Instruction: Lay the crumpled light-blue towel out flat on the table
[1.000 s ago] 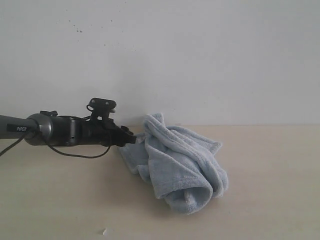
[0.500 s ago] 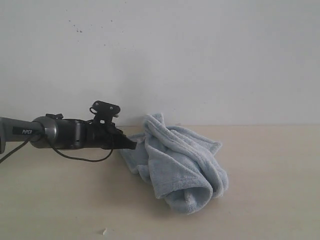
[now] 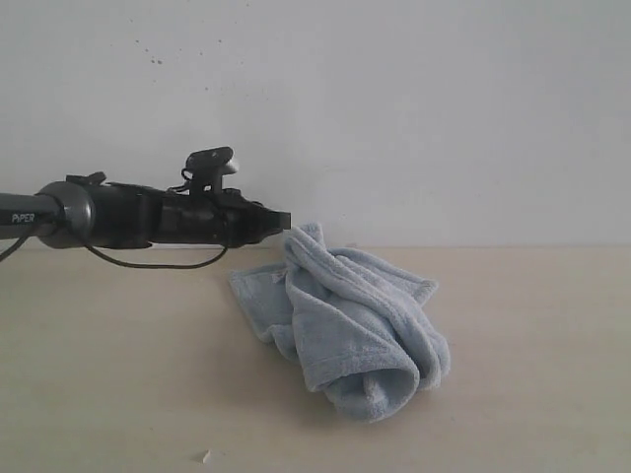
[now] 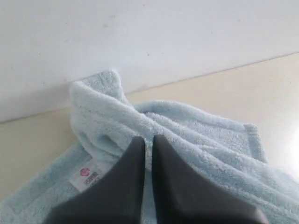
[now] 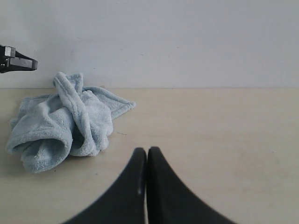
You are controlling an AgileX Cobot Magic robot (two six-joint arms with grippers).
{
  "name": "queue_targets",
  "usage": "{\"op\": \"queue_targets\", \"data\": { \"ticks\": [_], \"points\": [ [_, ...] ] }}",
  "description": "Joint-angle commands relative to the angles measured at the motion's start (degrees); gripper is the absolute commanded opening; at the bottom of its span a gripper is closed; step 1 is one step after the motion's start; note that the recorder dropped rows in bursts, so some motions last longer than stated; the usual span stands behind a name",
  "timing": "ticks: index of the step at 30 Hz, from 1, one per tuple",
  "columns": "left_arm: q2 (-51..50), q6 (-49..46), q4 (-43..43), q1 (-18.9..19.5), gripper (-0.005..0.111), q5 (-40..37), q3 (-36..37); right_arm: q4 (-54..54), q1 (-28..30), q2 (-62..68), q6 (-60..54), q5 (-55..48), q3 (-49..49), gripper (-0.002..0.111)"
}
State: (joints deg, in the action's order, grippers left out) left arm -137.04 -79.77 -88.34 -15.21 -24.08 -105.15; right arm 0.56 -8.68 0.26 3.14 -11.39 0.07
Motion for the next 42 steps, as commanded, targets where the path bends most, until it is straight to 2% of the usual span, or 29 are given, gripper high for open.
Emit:
{"op": "queue_targets", "data": {
  "ticks": [1,4,5,6,9,11,17,23,28,36,39,42],
  "points": [
    [0.0,6.5,6.4,1.6,0.028,0.7,-0.8,0.1,0.1,-0.3,-0.1,0.4,-0.1,0.000],
    [-0.9,8.3,6.4,2.0,0.066,7.1,-1.0,0.1,0.1,-0.3,-0.1,0.4,-0.1,0.000],
    [-1.3,10.0,6.4,2.0,0.074,9.2,-1.0,0.1,0.1,-0.3,-0.1,0.4,-0.1,0.000],
    [-2.0,11.4,6.4,2.0,0.074,10.7,-1.0,0.1,0.1,-0.3,-0.1,0.4,-0.1,0.000],
    [-4.9,14.3,6.4,2.3,0.066,9.4,-2.1,0.1,0.1,-0.3,-0.1,0.4,-0.1,0.000],
    [-6.0,12.9,7.7,2.0,0.061,9.6,-3.1,0.1,0.1,-0.3,-0.1,0.4,-0.1,0.000],
    [-7.5,14.0,7.2,1.6,0.062,7.8,-7.2,0.1,0.1,-0.3,-0.1,0.4,-0.1,0.000],
    [-7.8,13.7,8.5,1.6,0.062,8.2,-7.6,0.1,0.1,-0.3,-0.1,0.4,-0.1,0.000],
    [-8.1,13.8,14.8,1.6,0.061,9.1,-7.6,0.1,0.1,-0.3,-0.1,0.4,-0.1,0.000],
    [-8.5,15.1,35.2,0.3,0.061,7.5,-7.6,0.1,0.1,-0.3,-0.1,0.4,-0.1,0.000],
    [-8.7,15.0,35.4,-1.5,0.061,6.4,-7.6,0.1,0.1,-0.3,-0.1,0.4,-0.1,0.000],
    [-10.0,11.3,35.4,-4.9,0.061,11.7,-7.6,0.1,0.1,-0.3,-0.1,0.4,-0.1,0.000]
  ]
}}
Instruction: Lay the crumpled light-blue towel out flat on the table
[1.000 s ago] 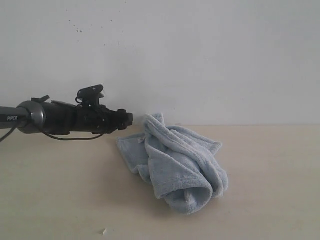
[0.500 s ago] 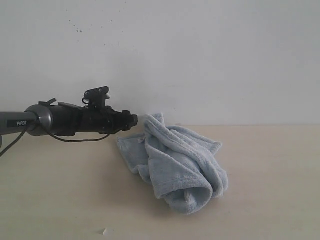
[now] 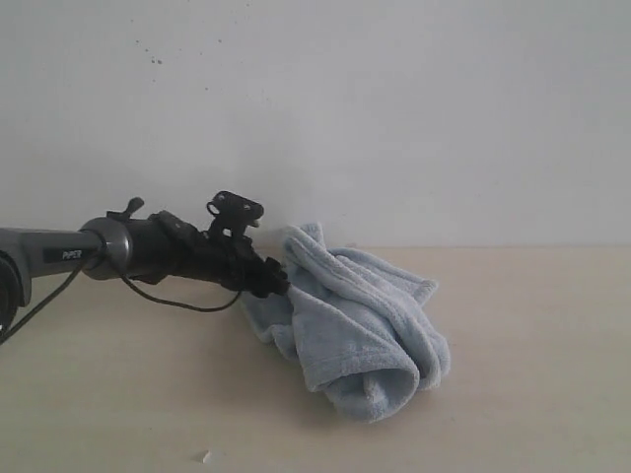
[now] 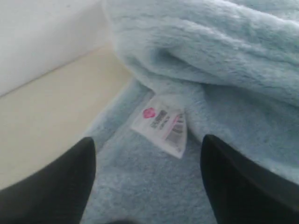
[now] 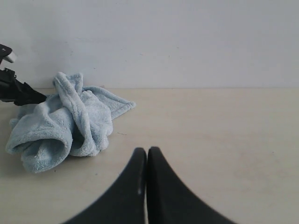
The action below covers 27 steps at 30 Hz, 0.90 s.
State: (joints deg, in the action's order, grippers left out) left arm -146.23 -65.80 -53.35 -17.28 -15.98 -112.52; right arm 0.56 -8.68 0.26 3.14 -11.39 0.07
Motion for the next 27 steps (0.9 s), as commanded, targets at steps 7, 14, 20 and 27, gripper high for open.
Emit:
{"op": "queue_targets", "data": {
  "ticks": [7,14,20,27],
  "points": [
    [-1.9,-0.1,-0.1,-2.5,0.061,11.5,-0.2,0.1,0.1,-0.3,-0.1,0.4,-0.1,0.000],
    [-2.3,1.2,0.7,-1.2,0.061,11.7,-0.2,0.1,0.1,-0.3,-0.1,0.4,-0.1,0.000],
    [-4.2,1.4,1.3,-1.2,0.045,9.3,-0.2,0.1,0.1,-0.3,-0.1,0.4,-0.1,0.000],
    [-4.0,2.0,1.7,-0.5,0.004,2.3,-0.2,0.1,0.1,-0.3,-0.1,0.4,-0.1,0.000]
  ]
}}
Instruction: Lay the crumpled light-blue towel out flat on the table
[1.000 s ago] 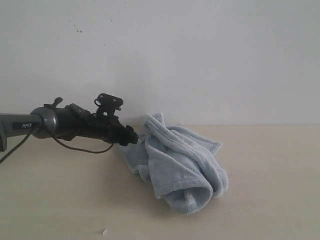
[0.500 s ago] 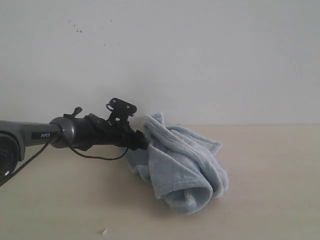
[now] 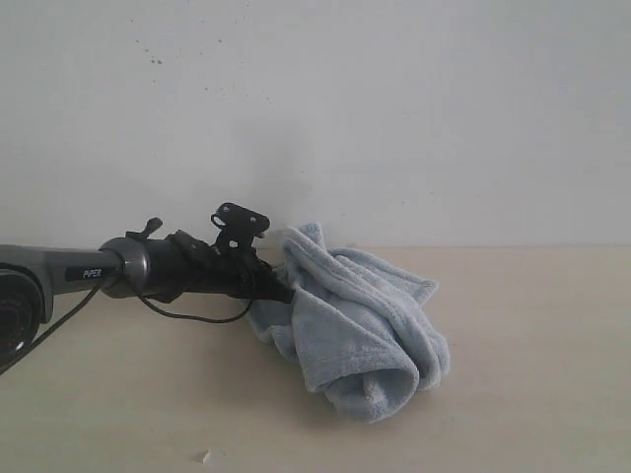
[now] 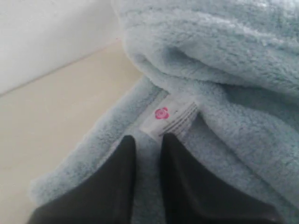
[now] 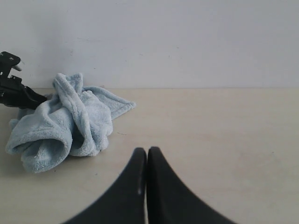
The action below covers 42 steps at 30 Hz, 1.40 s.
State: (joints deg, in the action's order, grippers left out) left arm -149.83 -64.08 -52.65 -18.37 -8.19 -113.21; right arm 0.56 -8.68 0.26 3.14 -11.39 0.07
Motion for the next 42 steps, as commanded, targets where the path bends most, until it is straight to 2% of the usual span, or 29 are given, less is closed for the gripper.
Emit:
{"op": "queue_targets", "data": {
  "ticks": [1,3,5,8,11,14,27,35,42],
  "points": [
    [0.2,0.4,1.0,0.8,0.004,-6.5,0.5,0.1,0.1,-0.3,-0.1,0.4,-0.1,0.000],
    [1.9,1.4,1.3,1.6,0.004,-9.9,0.5,0.1,0.1,-0.3,-0.1,0.4,-0.1,0.000],
    [3.7,6.5,4.4,2.7,0.004,-14.9,0.5,0.1,0.1,-0.3,-0.1,0.4,-0.1,0.000],
    [6.7,17.4,15.7,4.0,0.004,-22.3,0.5,0.1,0.1,-0.3,-0.1,0.4,-0.1,0.000],
    [9.7,30.6,32.0,4.5,0.004,-30.1,0.5,0.1,0.1,-0.3,-0.1,0.4,-0.1,0.000],
    [12.6,36.3,42.0,4.5,0.004,-37.3,0.5,0.1,0.1,-0.3,-0.1,0.4,-0.1,0.000],
    [29.3,36.4,41.1,4.5,0.004,-53.9,1.5,0.1,0.1,-0.3,-0.1,0.4,-0.1,0.000],
    [42.0,37.9,42.2,4.5,0.004,-53.2,14.2,0.1,0.1,-0.3,-0.1,0.4,-0.1,0.000],
    [50.2,38.7,42.3,4.5,0.004,-48.0,28.3,0.1,0.1,-0.3,-0.1,0.4,-0.1,0.000]
  ]
}}
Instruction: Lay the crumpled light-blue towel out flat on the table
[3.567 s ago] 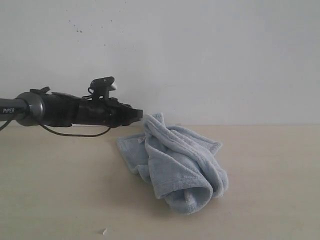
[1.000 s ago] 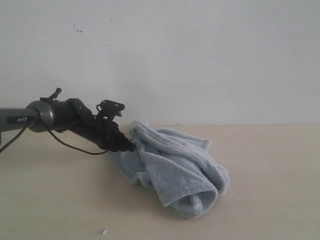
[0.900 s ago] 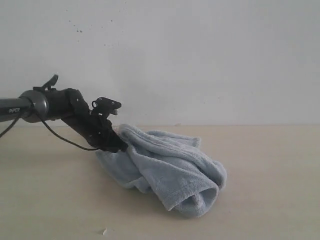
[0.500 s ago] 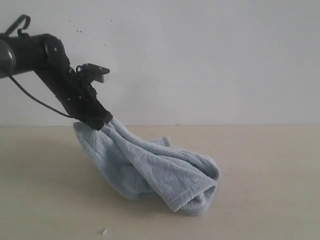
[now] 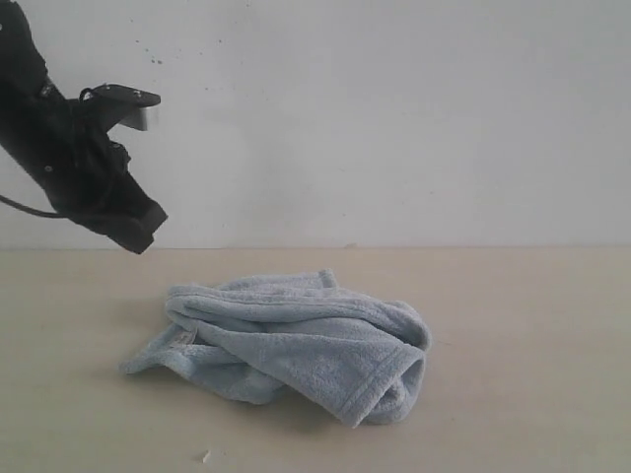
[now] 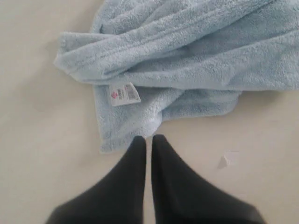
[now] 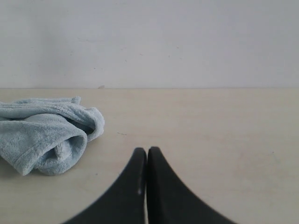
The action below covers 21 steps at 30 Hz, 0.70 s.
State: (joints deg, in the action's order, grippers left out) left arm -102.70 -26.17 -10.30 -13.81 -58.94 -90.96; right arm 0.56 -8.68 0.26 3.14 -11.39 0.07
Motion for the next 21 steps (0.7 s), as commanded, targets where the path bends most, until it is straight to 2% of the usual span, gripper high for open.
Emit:
{"op": "queue_targets", "data": {
  "ticks": [1,4,9,11,14,16,21],
  "points": [
    [3.4,0.8,-0.8,-0.1,0.004,3.3,7.9,0.1,0.1,-0.3,-0.1,0.4,-0.1,0.000],
    [3.4,0.7,-1.6,-0.1,0.004,5.6,13.2,0.1,0.1,-0.3,-0.1,0.4,-0.1,0.000],
    [3.4,0.4,-5.3,-0.1,0.008,16.5,20.5,0.1,0.1,-0.3,-0.1,0.4,-0.1,0.000],
    [3.4,0.2,-7.4,-0.1,0.018,21.2,22.8,0.1,0.1,-0.3,-0.1,0.4,-0.1,0.000],
    [3.4,0.2,-8.4,-0.1,0.044,26.5,25.2,0.1,0.1,-0.3,-0.1,0.4,-0.1,0.000],
    [3.4,0.2,-8.4,-0.1,0.057,29.5,26.6,0.1,0.1,-0.3,-0.1,0.4,-0.1,0.000],
    [3.1,0.2,-8.3,-0.1,0.059,35.0,29.4,0.1,0.1,-0.3,-0.1,0.4,-0.1,0.000]
  ]
}}
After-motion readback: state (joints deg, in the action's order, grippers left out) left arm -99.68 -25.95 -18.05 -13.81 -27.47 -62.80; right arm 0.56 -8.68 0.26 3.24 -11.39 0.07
